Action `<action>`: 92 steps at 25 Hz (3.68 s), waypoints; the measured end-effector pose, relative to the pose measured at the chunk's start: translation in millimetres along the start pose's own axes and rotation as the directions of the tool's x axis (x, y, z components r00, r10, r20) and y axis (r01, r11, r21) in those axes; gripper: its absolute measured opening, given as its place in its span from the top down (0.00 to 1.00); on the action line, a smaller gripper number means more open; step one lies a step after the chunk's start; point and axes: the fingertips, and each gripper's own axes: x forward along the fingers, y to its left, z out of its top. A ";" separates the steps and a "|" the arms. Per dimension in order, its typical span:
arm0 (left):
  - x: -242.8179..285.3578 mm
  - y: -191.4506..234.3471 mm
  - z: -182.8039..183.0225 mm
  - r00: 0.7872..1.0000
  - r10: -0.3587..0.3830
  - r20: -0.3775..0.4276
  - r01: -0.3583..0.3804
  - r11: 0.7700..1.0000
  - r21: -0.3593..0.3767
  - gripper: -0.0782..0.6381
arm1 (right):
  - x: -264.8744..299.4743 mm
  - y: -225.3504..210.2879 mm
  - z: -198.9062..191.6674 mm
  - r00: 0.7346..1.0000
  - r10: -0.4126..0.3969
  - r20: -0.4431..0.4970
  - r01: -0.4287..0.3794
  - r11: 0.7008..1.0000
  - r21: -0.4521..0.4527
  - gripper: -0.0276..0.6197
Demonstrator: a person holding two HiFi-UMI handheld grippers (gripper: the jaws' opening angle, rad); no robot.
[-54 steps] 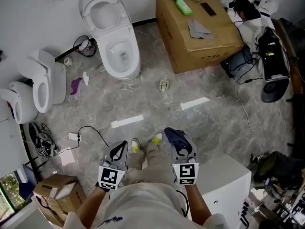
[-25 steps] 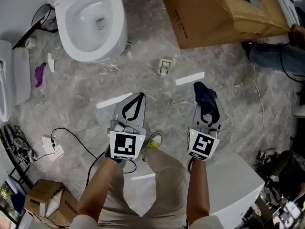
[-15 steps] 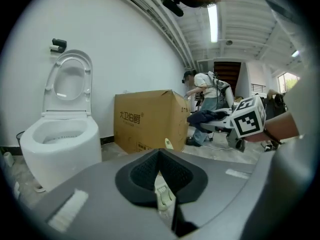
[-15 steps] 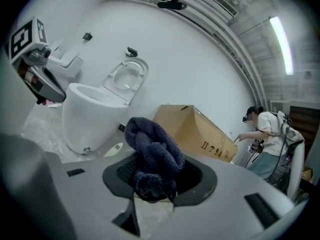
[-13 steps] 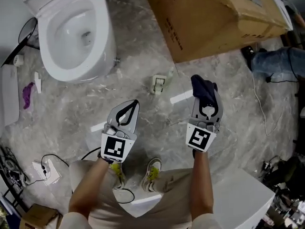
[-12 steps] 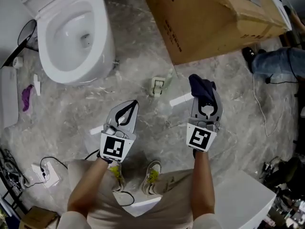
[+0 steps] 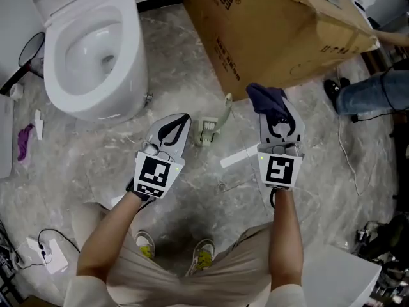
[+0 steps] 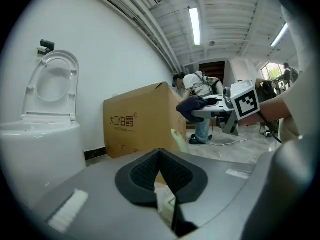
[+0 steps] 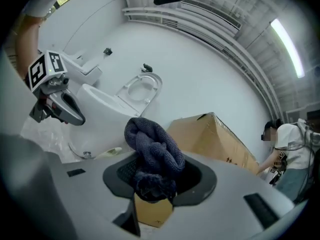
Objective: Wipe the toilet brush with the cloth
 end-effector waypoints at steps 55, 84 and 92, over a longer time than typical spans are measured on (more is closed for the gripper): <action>10.2 19.1 -1.5 1.000 -0.013 -0.003 0.013 0.997 -0.082 0.89 | -6.7 59.2 -55.5 0.954 -0.026 -0.300 -0.050 0.969 -0.243 0.72; 12.2 35.7 -14.2 0.998 -0.008 -0.055 0.004 0.997 -0.077 0.89 | 9.2 112.0 -35.6 0.953 0.077 -0.294 -0.205 0.876 -0.436 0.72; 18.8 33.1 -16.7 0.998 -0.013 -0.058 0.009 0.997 -0.080 0.89 | 4.5 125.6 -68.5 0.916 0.116 -0.385 -0.293 0.847 -0.444 0.73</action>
